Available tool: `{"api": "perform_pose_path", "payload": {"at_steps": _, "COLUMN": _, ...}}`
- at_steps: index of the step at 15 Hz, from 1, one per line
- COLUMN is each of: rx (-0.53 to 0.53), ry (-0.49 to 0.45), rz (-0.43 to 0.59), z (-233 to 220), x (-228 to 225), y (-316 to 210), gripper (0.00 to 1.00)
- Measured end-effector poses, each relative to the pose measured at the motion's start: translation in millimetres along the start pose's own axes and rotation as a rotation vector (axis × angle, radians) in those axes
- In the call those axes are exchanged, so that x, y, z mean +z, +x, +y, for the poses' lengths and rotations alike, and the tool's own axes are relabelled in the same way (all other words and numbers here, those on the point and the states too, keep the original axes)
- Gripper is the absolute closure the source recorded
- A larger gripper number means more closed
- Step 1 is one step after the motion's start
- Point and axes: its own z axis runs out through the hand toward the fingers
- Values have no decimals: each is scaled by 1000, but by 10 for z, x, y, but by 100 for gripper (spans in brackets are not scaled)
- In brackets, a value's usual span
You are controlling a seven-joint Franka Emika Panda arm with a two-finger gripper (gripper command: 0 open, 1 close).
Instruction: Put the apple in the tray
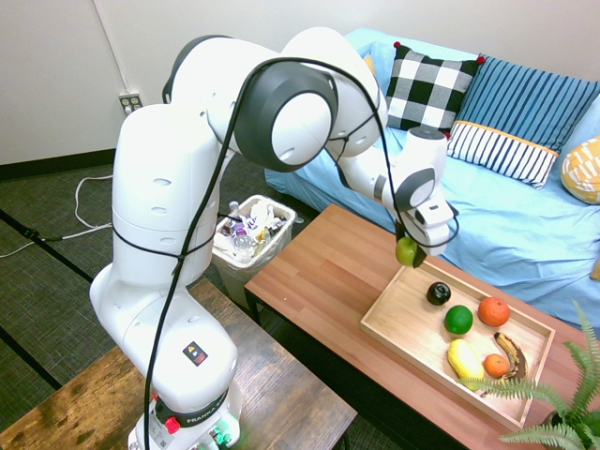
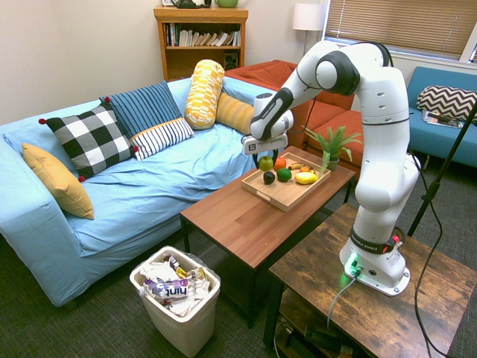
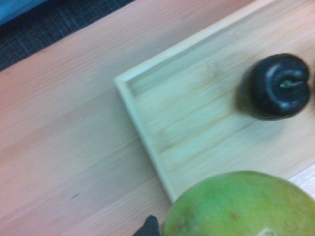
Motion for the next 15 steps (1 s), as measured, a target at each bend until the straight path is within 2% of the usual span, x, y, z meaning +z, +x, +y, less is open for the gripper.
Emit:
{"api": "perform_pose_path", "payload": {"at_steps": 6, "rx": 69, "ry": -57, "rz": -35, "z": 410, "x": 830, "y": 452, "gripper": 100}}
{"api": "perform_pose_path", "payload": {"at_steps": 14, "rx": 86, "ry": -107, "rz": -74, "z": 589, "x": 1423, "y": 585, "gripper": 100}}
{"api": "perform_pose_path", "payload": {"at_steps": 15, "rx": 85, "ry": -107, "rz": -78, "z": 605, "x": 1459, "y": 588, "gripper": 0}}
